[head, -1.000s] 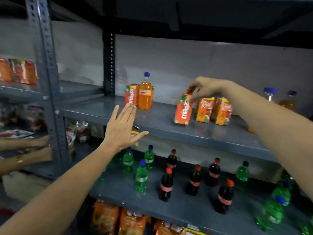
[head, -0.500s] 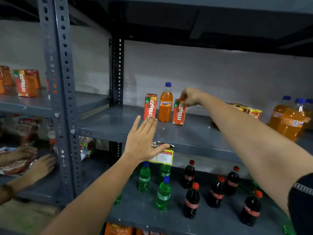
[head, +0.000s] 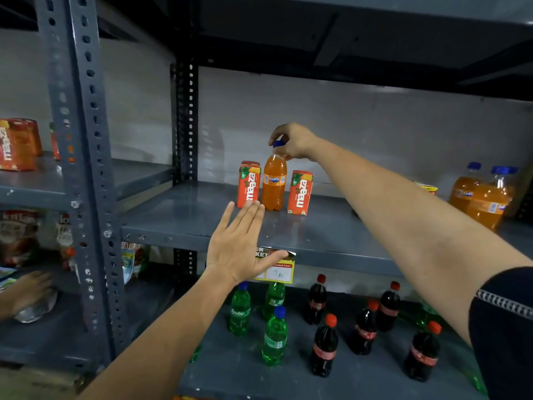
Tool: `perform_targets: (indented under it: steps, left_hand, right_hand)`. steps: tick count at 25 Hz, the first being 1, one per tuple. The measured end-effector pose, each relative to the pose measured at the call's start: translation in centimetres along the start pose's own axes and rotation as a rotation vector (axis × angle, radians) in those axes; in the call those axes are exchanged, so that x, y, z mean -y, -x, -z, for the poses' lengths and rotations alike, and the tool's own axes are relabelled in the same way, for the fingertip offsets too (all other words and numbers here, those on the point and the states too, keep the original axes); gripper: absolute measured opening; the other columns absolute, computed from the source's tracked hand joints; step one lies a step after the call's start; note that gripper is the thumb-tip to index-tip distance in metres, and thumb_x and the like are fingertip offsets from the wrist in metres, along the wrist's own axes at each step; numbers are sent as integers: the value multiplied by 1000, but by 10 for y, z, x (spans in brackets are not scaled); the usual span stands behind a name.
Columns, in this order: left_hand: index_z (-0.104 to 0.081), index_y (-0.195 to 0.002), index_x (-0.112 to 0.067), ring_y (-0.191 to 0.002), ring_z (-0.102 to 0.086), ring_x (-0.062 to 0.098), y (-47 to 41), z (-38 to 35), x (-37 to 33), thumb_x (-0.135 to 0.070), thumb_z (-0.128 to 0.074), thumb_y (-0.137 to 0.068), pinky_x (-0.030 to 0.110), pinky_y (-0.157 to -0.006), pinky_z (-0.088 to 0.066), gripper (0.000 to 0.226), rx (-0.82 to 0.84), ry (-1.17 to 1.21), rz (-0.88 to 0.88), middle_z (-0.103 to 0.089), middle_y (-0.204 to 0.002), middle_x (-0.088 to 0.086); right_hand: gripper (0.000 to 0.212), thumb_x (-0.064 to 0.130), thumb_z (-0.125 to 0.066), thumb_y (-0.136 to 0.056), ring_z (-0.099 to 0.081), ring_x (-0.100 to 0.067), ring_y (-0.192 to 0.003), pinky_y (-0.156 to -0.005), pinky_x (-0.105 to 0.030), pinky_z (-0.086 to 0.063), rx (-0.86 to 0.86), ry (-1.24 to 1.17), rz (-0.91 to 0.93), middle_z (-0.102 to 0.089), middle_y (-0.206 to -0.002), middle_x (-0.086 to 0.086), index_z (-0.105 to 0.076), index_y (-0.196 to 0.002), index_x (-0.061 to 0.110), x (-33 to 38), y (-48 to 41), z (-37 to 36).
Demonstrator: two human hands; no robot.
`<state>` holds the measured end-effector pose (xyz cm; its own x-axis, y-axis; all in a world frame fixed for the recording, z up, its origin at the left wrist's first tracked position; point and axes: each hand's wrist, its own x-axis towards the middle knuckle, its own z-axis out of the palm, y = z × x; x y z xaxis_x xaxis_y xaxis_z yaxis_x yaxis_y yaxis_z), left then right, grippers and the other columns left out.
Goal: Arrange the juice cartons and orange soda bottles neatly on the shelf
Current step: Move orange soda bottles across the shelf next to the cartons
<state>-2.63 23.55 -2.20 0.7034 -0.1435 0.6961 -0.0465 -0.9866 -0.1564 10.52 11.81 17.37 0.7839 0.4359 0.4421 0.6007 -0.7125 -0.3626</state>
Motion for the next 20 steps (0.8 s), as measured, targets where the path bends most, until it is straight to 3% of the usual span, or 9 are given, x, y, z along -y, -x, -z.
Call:
perform_targets:
  steps: [6, 9, 11, 14, 20]
  left_hand:
    - [-43, -137, 2, -133, -46, 26, 1, 1, -4, -77, -13, -83, 47, -118, -12, 100, -60, -14, -2, -51, -140, 18]
    - [-47, -133, 5, -129, -49, 30, 6, 1, -15, -70, -26, -83, 50, -118, -15, 92, -134, 2, 43, -54, -134, 24]
    - [-49, -130, 6, -126, -52, 33, 11, 5, -39, -63, -32, -85, 52, -117, -17, 84, -187, -12, 64, -56, -131, 26]
    - [-51, -128, 7, -124, -54, 34, 9, 9, -98, -60, -35, -86, 53, -118, -16, 81, -243, -9, 80, -58, -129, 25]
    - [-50, -130, 6, -130, -48, 30, -42, 9, -260, -63, -33, -87, 52, -117, -17, 84, -202, 50, -21, -57, -133, 21]
  right_hand:
    - [27, 4, -63, -86, -63, -20, -90, -75, -26, -59, 109, -222, 8, -63, -103, -10, -61, -112, 1, -23, 52, 46]
    - [26, 3, -62, -86, -63, -15, -82, -80, -32, -60, 147, -278, 15, -62, -90, -3, -60, -112, 0, -52, 88, 87]
    - [25, 3, -62, -86, -63, -14, -78, -75, -27, -60, 180, -241, 20, -62, -88, -3, -61, -112, 1, -84, 117, 124]
    - [27, 4, -63, -86, -64, -15, -77, -66, -20, -58, 217, -146, -10, -64, -91, -8, -62, -112, 1, -141, 160, 179]
    - [25, 9, -67, -84, -65, -14, -77, -78, -32, -55, 239, 77, -132, -69, -86, 1, -67, -109, 6, -252, 225, 283]
